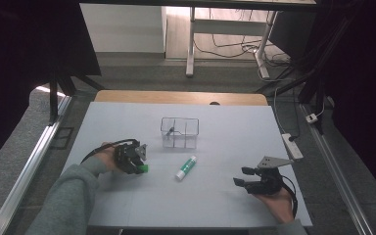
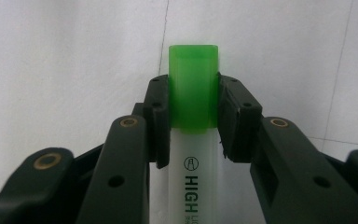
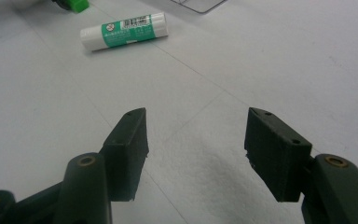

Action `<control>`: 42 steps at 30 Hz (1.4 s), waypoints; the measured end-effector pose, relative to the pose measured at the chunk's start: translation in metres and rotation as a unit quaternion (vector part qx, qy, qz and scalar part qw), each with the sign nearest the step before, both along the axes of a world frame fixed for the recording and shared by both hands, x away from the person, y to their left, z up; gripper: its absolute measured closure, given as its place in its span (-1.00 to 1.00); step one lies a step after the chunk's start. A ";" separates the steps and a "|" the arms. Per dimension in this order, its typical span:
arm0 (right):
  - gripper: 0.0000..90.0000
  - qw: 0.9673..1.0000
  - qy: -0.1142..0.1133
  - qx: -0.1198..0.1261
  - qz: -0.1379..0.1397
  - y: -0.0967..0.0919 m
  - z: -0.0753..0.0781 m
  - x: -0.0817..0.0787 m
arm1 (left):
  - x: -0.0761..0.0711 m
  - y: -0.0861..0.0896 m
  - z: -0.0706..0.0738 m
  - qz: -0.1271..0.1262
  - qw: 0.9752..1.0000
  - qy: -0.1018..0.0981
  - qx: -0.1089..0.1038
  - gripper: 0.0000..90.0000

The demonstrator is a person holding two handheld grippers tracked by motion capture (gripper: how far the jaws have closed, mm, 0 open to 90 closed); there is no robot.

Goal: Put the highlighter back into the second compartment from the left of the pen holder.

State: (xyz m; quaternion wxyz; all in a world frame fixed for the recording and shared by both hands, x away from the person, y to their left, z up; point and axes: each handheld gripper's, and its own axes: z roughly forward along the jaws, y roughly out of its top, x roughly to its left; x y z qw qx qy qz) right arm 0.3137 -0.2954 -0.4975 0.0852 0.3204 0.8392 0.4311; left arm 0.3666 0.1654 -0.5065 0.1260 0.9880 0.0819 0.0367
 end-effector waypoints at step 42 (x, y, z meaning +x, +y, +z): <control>-0.12 1.000 -0.013 0.006 -0.005 -0.001 0.002 -0.001 | -0.019 0.036 0.067 0.189 0.949 -0.099 -0.230 0.48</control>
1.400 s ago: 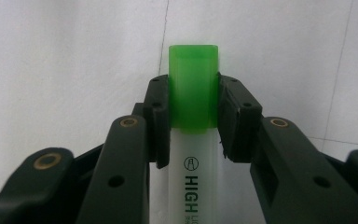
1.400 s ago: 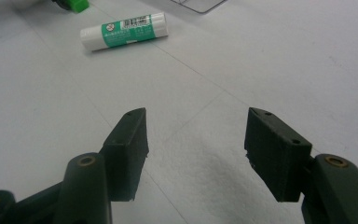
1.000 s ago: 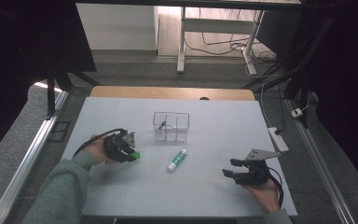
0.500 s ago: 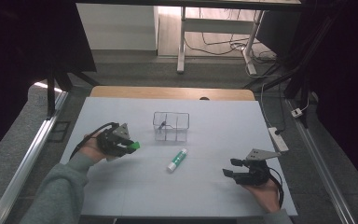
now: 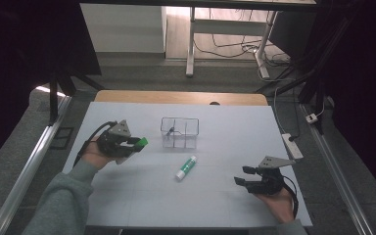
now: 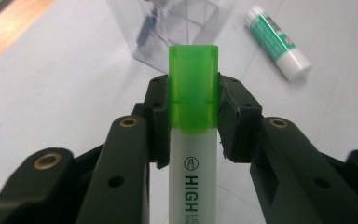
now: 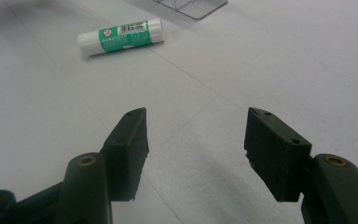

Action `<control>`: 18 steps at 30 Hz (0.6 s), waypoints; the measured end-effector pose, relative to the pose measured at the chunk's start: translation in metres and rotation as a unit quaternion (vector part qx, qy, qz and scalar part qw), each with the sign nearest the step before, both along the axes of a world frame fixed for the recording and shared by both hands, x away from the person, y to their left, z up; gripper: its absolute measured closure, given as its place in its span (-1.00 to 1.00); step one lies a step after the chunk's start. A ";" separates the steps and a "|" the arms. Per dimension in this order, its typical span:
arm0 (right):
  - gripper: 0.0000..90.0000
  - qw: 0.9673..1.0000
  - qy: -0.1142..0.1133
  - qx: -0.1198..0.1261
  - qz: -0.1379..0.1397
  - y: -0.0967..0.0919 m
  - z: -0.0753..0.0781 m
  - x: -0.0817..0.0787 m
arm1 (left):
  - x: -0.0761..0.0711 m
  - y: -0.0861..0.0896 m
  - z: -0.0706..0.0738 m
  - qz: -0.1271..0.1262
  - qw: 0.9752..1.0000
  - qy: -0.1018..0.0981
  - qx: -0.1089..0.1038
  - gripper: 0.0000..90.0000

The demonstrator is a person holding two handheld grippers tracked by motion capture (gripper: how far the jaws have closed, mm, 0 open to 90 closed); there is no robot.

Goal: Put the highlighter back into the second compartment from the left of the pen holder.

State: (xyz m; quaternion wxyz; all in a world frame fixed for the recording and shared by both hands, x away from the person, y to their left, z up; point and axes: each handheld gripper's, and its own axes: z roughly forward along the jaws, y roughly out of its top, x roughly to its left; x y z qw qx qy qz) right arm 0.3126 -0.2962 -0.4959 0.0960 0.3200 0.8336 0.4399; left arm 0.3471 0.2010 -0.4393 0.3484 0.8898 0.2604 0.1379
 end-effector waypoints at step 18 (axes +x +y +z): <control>-0.12 1.000 -0.001 -0.003 0.000 0.002 0.000 0.000 | 0.001 0.007 0.017 0.047 0.994 -0.018 -0.096 0.48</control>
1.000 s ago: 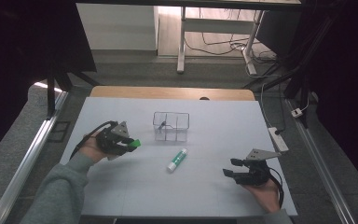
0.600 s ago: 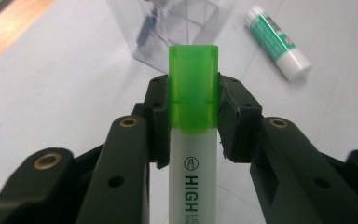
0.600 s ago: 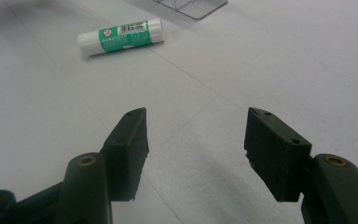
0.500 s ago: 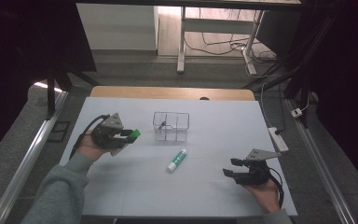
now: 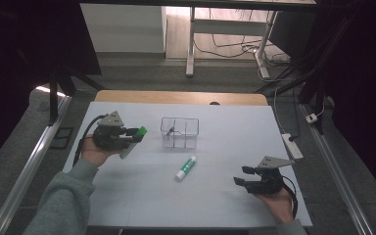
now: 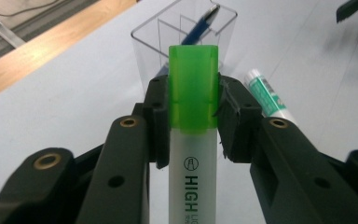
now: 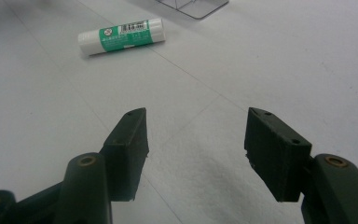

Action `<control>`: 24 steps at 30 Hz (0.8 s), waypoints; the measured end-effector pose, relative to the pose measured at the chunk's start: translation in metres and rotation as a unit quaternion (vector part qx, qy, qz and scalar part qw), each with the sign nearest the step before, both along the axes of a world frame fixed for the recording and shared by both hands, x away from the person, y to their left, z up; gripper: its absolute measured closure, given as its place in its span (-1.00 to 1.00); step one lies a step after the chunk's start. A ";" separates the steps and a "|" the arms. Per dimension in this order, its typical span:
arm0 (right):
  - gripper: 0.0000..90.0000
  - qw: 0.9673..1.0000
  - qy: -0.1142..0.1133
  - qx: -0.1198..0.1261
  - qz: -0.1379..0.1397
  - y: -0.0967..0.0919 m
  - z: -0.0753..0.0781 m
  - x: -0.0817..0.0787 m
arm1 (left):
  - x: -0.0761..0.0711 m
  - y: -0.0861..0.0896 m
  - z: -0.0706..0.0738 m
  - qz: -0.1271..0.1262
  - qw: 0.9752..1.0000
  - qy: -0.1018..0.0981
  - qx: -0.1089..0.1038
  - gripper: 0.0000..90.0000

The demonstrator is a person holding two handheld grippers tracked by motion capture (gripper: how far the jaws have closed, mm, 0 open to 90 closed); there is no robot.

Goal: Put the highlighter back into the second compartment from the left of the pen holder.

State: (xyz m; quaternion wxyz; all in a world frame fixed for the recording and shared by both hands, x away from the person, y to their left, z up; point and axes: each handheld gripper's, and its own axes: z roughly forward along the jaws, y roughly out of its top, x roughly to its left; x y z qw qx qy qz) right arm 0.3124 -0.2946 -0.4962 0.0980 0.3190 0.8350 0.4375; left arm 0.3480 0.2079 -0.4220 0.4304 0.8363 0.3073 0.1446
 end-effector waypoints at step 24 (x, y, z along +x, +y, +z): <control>-0.11 1.000 -0.010 0.001 -0.006 -0.003 0.001 0.000 | 0.009 -0.018 0.034 0.013 0.997 -0.042 -0.059 0.48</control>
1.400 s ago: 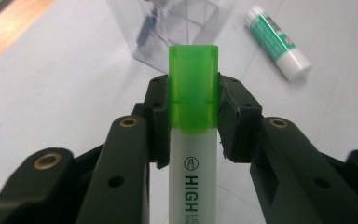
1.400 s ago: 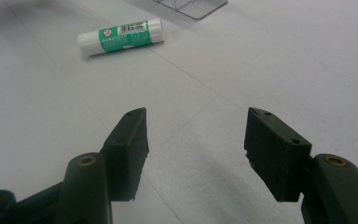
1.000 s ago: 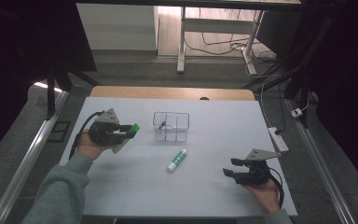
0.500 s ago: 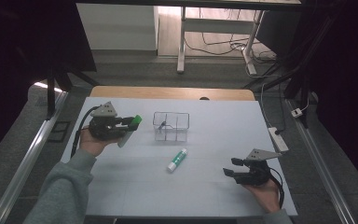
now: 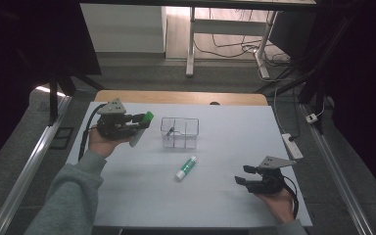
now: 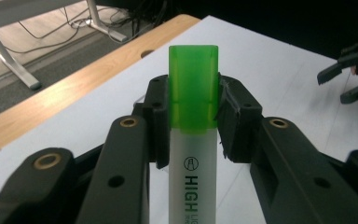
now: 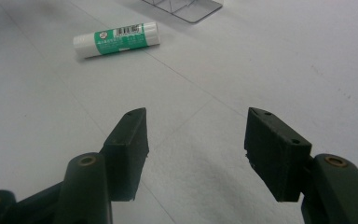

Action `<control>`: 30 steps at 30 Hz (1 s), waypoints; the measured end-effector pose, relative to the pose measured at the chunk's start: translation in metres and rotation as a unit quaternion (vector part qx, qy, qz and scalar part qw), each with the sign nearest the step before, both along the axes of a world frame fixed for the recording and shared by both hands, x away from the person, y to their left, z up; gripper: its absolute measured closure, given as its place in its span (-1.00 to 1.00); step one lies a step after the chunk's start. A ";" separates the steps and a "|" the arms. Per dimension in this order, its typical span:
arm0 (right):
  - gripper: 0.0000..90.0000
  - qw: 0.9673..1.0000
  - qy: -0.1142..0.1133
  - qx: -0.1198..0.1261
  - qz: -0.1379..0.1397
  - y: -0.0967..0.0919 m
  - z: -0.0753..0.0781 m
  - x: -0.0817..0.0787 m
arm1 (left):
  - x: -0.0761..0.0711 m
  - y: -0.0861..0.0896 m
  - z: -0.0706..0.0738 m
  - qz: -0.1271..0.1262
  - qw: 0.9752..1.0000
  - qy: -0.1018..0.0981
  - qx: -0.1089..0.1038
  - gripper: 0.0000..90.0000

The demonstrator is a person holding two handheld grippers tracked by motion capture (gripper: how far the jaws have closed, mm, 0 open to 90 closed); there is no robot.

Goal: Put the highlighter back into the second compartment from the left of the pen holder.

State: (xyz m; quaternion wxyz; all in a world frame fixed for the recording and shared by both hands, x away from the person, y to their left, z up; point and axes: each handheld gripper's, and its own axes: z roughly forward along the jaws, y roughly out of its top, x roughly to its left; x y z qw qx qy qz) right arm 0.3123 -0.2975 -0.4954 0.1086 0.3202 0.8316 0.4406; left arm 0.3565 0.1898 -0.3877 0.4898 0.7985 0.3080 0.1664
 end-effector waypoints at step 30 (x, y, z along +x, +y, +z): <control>-0.11 1.000 -0.001 0.003 -0.005 -0.002 -0.001 0.001 | 0.031 -0.033 0.023 0.010 0.999 -0.022 -0.037 0.48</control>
